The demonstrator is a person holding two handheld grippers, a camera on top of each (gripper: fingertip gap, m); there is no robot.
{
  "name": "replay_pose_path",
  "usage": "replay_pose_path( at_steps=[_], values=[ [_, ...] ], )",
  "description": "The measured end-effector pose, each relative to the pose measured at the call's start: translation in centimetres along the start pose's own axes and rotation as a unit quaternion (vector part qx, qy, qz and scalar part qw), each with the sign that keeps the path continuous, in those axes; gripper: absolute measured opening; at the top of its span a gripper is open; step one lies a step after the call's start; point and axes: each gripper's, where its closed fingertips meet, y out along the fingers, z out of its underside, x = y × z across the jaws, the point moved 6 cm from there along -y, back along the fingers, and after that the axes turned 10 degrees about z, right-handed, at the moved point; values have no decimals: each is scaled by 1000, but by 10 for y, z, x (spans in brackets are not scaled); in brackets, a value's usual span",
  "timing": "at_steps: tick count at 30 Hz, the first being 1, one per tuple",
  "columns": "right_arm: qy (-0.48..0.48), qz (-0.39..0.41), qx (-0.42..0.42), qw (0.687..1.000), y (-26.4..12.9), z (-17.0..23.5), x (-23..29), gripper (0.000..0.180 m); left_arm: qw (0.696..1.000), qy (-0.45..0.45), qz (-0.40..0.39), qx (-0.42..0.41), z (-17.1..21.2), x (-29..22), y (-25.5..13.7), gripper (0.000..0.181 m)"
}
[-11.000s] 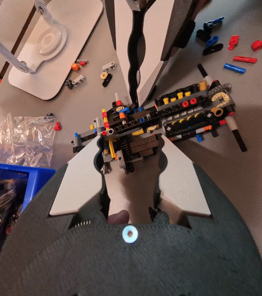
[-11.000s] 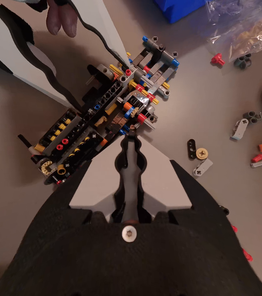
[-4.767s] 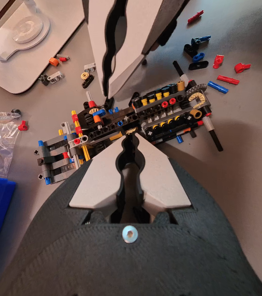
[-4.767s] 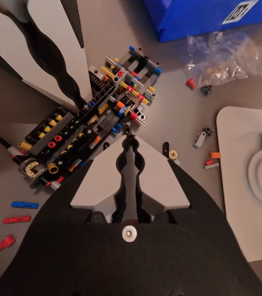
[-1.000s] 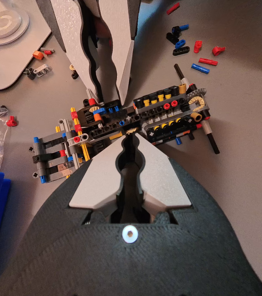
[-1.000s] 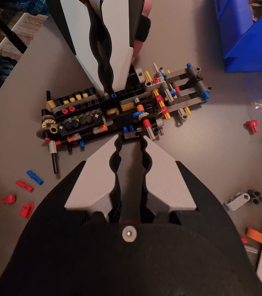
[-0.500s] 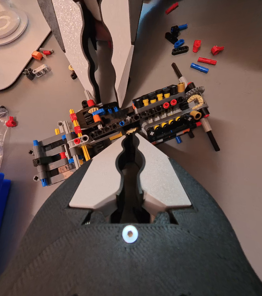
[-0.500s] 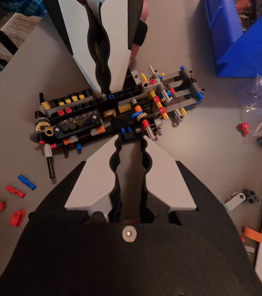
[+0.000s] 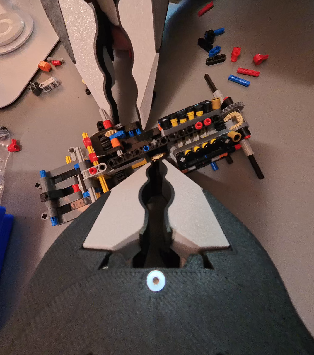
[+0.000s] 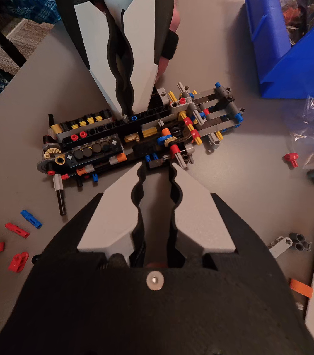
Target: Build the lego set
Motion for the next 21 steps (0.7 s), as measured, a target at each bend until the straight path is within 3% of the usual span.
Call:
replay_pose_path(
  at_steps=[1,21],
  values=[
    [0,0,0,1000,0,0,0,20,1000,0,0,0,0,0,0,2],
    [-12,-11,12,1000,3,2,3,28,1000,5,0,0,0,-1,0,2]
  ],
)
